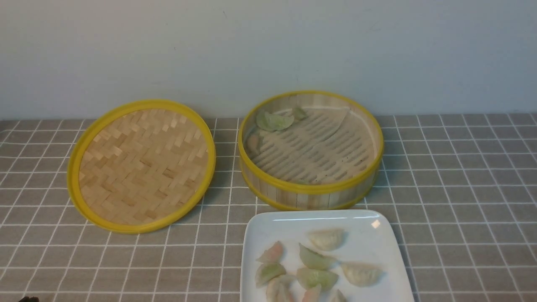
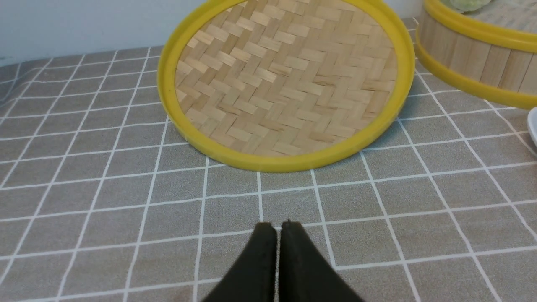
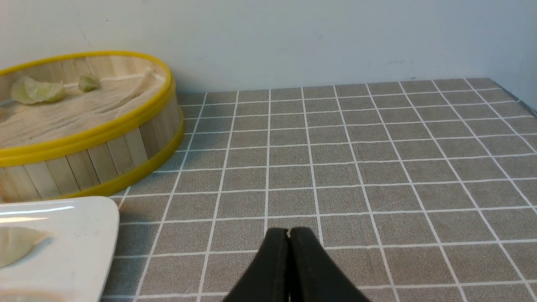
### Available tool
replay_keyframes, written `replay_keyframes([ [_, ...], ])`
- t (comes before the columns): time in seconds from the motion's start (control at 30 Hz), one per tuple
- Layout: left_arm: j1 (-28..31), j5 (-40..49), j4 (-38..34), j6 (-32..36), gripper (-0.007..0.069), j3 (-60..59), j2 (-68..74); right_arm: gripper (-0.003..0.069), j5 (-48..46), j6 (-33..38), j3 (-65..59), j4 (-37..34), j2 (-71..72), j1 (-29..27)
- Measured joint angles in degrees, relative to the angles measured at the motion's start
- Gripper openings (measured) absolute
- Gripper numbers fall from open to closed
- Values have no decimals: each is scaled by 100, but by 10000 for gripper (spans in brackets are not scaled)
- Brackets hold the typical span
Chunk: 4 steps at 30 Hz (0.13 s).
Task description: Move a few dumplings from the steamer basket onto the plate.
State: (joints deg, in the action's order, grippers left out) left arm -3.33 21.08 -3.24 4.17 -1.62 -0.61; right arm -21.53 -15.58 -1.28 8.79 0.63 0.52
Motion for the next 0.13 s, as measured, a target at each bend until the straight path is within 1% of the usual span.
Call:
replay_keyframes([
  [0.13,0,0,0,0,-5,0,0,-15,0,0,0,0,0,0],
])
